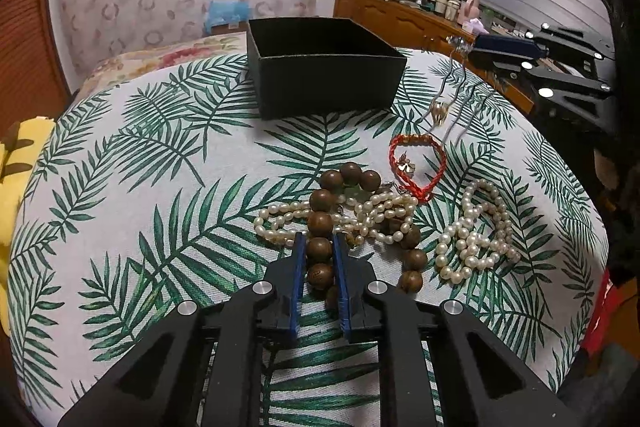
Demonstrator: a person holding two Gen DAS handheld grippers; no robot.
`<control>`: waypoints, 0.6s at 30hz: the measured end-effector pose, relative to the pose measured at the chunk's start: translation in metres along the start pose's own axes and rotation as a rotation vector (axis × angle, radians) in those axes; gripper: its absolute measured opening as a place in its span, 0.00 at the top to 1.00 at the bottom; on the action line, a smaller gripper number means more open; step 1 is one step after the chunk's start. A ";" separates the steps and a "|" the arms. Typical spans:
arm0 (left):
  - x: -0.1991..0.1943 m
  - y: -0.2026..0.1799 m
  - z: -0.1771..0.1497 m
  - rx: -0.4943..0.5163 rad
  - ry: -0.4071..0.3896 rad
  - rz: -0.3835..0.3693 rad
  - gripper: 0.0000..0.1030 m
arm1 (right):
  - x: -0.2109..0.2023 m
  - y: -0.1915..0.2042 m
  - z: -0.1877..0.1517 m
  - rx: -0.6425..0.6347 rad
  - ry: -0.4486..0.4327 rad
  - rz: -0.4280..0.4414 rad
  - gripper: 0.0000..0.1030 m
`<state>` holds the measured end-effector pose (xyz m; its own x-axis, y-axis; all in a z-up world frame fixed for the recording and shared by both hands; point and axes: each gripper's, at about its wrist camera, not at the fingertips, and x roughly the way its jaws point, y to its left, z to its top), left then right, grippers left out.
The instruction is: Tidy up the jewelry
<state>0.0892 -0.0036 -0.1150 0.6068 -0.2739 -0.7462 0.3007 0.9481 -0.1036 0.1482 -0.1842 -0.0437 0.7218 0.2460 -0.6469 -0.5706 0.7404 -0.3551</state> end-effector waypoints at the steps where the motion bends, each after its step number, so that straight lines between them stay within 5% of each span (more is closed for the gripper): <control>1: 0.000 0.000 0.000 -0.002 0.000 -0.001 0.88 | -0.001 -0.001 0.001 0.005 -0.003 -0.003 0.80; 3: 0.001 0.001 0.000 -0.004 0.001 0.002 0.88 | 0.000 0.002 0.002 -0.020 -0.003 -0.044 1.00; 18: 0.001 0.000 0.000 0.000 0.001 0.011 0.88 | 0.015 -0.023 -0.010 0.111 0.027 0.046 0.99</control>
<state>0.0900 -0.0038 -0.1156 0.6095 -0.2629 -0.7479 0.2936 0.9512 -0.0951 0.1689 -0.2037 -0.0519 0.6842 0.2659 -0.6791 -0.5553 0.7935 -0.2488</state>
